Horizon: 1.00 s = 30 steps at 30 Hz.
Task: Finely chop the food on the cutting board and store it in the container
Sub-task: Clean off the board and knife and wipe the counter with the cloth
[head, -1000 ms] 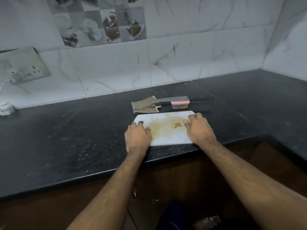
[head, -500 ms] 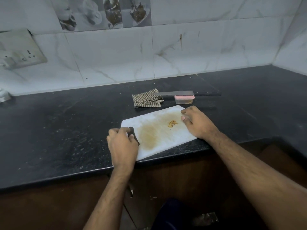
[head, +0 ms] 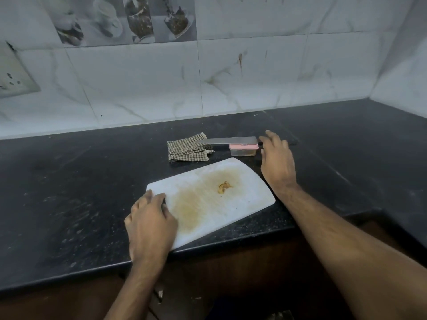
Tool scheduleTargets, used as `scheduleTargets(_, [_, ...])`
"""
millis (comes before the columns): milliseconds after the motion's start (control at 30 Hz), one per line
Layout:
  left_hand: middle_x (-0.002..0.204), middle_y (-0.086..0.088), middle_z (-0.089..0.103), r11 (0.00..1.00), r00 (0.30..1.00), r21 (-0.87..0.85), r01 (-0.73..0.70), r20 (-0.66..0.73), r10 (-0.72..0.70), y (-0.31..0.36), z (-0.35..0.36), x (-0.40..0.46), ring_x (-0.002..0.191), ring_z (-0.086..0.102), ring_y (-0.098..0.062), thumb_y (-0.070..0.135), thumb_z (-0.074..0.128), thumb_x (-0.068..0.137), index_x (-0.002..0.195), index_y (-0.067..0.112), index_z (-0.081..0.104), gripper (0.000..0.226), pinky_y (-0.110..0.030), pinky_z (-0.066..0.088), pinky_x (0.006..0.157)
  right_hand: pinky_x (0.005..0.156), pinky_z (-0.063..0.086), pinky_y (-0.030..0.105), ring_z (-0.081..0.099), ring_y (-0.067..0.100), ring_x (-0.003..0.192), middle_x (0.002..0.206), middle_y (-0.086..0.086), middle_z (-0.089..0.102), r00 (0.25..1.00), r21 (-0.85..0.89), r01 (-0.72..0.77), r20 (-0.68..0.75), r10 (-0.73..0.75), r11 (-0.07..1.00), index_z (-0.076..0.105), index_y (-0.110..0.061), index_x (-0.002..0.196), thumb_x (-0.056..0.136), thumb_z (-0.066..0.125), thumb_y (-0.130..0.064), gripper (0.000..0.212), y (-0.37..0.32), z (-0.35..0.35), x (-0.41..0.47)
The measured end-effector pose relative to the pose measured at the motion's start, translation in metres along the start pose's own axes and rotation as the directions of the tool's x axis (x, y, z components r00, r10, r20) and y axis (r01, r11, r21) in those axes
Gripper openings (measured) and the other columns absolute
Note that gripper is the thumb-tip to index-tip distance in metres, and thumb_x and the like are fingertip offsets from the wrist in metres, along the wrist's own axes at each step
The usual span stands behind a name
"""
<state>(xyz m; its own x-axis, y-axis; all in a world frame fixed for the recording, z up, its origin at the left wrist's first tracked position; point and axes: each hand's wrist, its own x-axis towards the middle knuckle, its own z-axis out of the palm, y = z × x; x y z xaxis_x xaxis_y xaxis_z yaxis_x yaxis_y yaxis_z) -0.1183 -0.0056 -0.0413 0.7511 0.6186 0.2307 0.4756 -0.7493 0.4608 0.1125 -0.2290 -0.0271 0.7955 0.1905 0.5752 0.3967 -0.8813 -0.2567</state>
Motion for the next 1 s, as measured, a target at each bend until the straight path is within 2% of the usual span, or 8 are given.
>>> scheduleTargets(133, [0.163, -0.004, 0.038, 1.000, 0.999, 0.011, -0.004, 0.045, 0.003, 0.011, 0.009, 0.005, 0.149, 0.035, -0.028, 0.018, 0.048, 0.102, 0.145, 0.021, 0.057, 0.044, -0.056, 0.029, 0.120, 0.094, 0.045, 0.043, 0.048, 0.026, 0.121, 0.151, 0.000, 0.045, 0.998, -0.101, 0.016, -0.058, -0.022, 0.995, 0.053, -0.017, 0.141, 0.092, 0.060, 0.000, 0.052, 0.012, 0.014, 0.015])
scheduleTargets(233, [0.165, -0.002, 0.035, 1.000, 0.997, 0.021, -0.012, 0.075, 0.011, 0.017, 0.014, 0.009, 0.152, 0.031, -0.025, 0.016, 0.047, 0.102, 0.147, 0.025, 0.054, 0.047, -0.056, 0.025, 0.122, 0.102, 0.038, 0.044, 0.043, 0.024, 0.131, 0.150, 0.001, 0.047, 1.000, -0.104, 0.002, -0.024, -0.004, 0.995, 0.050, -0.017, 0.144, 0.093, 0.063, -0.005, 0.055, 0.018, 0.019, 0.022])
scheduleTargets(333, [0.166, -0.003, 0.033, 1.000, 0.997, 0.026, -0.007, 0.080, 0.004, 0.017, 0.015, 0.012, 0.152, 0.030, -0.025, 0.013, 0.049, 0.100, 0.148, 0.027, 0.053, 0.050, -0.059, 0.024, 0.122, 0.106, 0.033, 0.044, 0.041, 0.021, 0.133, 0.145, 0.000, 0.052, 1.000, -0.085, 0.011, 0.017, -0.010, 0.996, 0.048, -0.018, 0.146, 0.097, 0.059, -0.011, 0.051, 0.022, 0.026, 0.023])
scheduleTargets(500, [0.166, -0.013, 0.029, 0.999, 0.995, 0.038, 0.023, 0.097, -0.027, 0.022, 0.016, 0.014, 0.151, 0.030, -0.031, 0.010, 0.049, 0.100, 0.146, 0.030, 0.056, 0.051, -0.060, 0.021, 0.121, 0.105, 0.032, 0.044, 0.050, 0.023, 0.120, 0.126, 0.003, 0.059, 1.000, -0.081, -0.012, 0.006, 0.013, 0.997, 0.056, -0.020, 0.136, 0.096, 0.058, -0.006, 0.042, 0.025, 0.028, 0.027])
scheduleTargets(633, [0.164, -0.022, 0.027, 0.998, 0.997, 0.035, 0.054, 0.061, -0.056, 0.021, 0.014, 0.012, 0.152, 0.024, -0.039, 0.015, 0.047, 0.103, 0.143, 0.033, 0.060, 0.046, -0.060, 0.026, 0.120, 0.102, 0.033, 0.041, 0.055, 0.025, 0.107, 0.111, 0.005, 0.063, 0.999, -0.044, -0.030, -0.034, 0.028, 0.999, 0.063, -0.019, 0.128, 0.095, 0.060, -0.004, 0.036, 0.023, 0.023, 0.026])
scheduleTargets(767, [0.163, -0.021, 0.029, 0.995, 0.995, 0.056, 0.081, 0.058, -0.084, 0.023, 0.013, 0.010, 0.153, 0.022, -0.038, 0.021, 0.044, 0.104, 0.143, 0.044, 0.057, 0.047, -0.058, 0.021, 0.120, 0.097, 0.034, 0.040, 0.053, 0.024, 0.100, 0.106, 0.004, 0.061, 0.994, -0.009, -0.044, -0.101, 0.043, 0.999, 0.064, -0.018, 0.127, 0.095, 0.059, -0.003, 0.036, 0.020, 0.015, 0.019])
scheduleTargets(900, [0.163, -0.017, 0.035, 0.994, 0.997, 0.105, 0.043, 0.054, -0.048, 0.023, 0.011, 0.006, 0.151, 0.028, -0.035, 0.019, 0.044, 0.102, 0.148, 0.043, 0.050, 0.052, -0.058, 0.024, 0.121, 0.093, 0.038, 0.043, 0.058, 0.026, 0.098, 0.107, 0.006, 0.063, 0.989, 0.048, -0.026, -0.145, 0.033, 0.998, 0.064, -0.015, 0.126, 0.093, 0.063, -0.005, 0.035, 0.012, -0.002, 0.001])
scheduleTargets(1000, [0.162, -0.016, 0.037, 0.992, 0.998, 0.122, 0.024, 0.054, -0.031, 0.022, 0.008, 0.003, 0.150, 0.032, -0.033, 0.018, 0.045, 0.102, 0.151, 0.041, 0.049, 0.054, -0.056, 0.025, 0.123, 0.085, 0.042, 0.042, 0.060, 0.024, 0.092, 0.103, 0.003, 0.062, 0.982, 0.024, 0.004, -0.190, 0.001, 1.000, 0.066, -0.016, 0.125, 0.093, 0.067, -0.011, 0.032, 0.007, -0.018, -0.020])
